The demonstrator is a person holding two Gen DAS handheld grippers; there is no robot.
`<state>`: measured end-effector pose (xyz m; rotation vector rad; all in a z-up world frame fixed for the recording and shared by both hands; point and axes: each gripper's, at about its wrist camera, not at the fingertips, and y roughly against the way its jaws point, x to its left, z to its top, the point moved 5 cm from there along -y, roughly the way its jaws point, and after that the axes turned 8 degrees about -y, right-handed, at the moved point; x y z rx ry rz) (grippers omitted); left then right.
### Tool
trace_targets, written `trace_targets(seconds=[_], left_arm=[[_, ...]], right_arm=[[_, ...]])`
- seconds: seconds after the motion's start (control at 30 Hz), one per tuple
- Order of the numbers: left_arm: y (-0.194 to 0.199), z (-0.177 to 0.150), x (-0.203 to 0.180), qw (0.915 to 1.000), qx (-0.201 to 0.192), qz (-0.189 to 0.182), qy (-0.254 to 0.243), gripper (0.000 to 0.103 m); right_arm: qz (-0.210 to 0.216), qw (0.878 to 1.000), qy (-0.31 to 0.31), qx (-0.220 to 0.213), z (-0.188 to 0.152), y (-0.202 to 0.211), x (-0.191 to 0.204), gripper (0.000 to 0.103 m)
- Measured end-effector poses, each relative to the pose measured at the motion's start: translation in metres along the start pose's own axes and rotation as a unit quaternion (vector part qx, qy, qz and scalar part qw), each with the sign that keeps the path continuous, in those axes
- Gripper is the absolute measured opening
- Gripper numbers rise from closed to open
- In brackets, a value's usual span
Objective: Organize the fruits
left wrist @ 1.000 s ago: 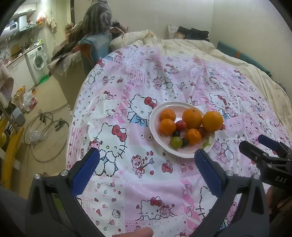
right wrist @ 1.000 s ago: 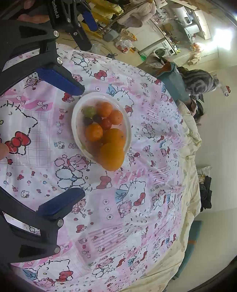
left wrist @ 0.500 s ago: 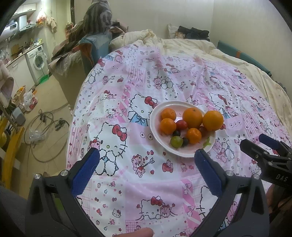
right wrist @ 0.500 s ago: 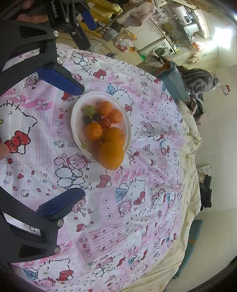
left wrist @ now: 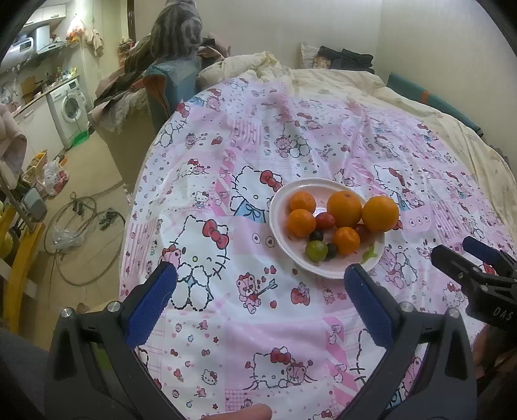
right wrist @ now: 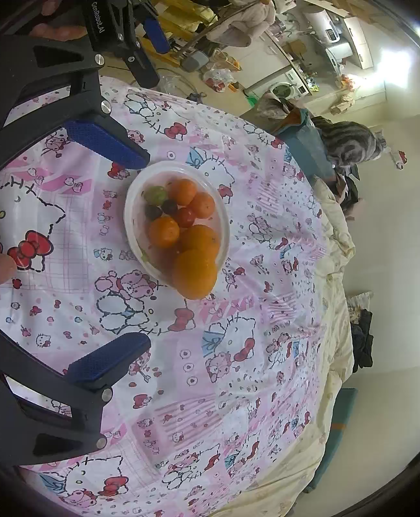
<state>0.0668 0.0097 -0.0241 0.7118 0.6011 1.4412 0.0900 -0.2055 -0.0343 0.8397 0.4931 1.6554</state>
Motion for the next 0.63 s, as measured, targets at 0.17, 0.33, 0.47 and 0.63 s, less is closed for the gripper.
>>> trace_targets(seconds=[0.17,0.33,0.47,0.63], left_arm=[[0.0004,0.0007,0.0015,1.0,0.001,0.002,0.0,0.102],[0.0004,0.0007,0.0018,1.0,0.001,0.002,0.0,0.102],[-0.0007,0.0002,0.0017,1.0,0.003,0.003,0.0,0.102],[-0.0012,0.0,0.0012,1.0,0.004,0.005,-0.001,0.102]], right_arm=[[0.0,1.0,-0.004,0.0,0.0005,0.0012,-0.0017,0.103],[0.001,1.0,-0.006,-0.003,0.0014,0.0018,-0.0019,0.103],[0.0,1.0,-0.004,-0.002,0.0014,0.0022,-0.0018,0.103],[0.0,1.0,-0.003,-0.003,0.0014,0.0025,-0.0008,0.103]])
